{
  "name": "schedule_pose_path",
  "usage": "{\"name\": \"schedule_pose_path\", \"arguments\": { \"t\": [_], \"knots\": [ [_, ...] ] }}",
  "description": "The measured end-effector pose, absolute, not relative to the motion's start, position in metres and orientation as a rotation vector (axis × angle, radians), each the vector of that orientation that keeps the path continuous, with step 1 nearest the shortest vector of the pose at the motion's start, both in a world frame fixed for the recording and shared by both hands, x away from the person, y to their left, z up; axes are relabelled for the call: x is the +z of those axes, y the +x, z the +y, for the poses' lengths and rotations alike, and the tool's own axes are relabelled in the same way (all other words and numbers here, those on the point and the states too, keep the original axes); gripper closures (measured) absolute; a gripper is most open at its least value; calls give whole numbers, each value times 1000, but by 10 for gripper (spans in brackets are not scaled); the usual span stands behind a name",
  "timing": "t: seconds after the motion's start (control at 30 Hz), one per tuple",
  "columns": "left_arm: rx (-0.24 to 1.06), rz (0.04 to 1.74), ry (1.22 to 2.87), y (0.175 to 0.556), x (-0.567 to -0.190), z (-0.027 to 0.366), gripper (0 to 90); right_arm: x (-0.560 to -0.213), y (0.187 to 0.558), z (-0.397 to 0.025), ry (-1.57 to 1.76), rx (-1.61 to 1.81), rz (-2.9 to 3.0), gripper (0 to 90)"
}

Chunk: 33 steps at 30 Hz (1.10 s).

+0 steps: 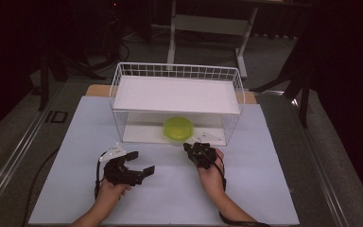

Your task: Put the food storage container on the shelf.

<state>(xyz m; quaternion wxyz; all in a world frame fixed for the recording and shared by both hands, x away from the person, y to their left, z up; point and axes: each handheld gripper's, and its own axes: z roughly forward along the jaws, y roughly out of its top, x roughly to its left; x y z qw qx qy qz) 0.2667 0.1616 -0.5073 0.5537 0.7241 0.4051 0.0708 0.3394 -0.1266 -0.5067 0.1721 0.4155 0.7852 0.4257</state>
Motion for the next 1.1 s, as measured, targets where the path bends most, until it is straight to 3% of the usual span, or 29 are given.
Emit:
{"name": "schedule_pose_path", "arguments": {
  "t": [0.37,1.1],
  "knots": [
    [226,909,1736,241,-501,168,23,-513,354,-121,1205,1180,2200,898],
    [252,864,1751,243,-503,166,23,-517,385,-90,1255,1219,2155,897]
  ]
}}
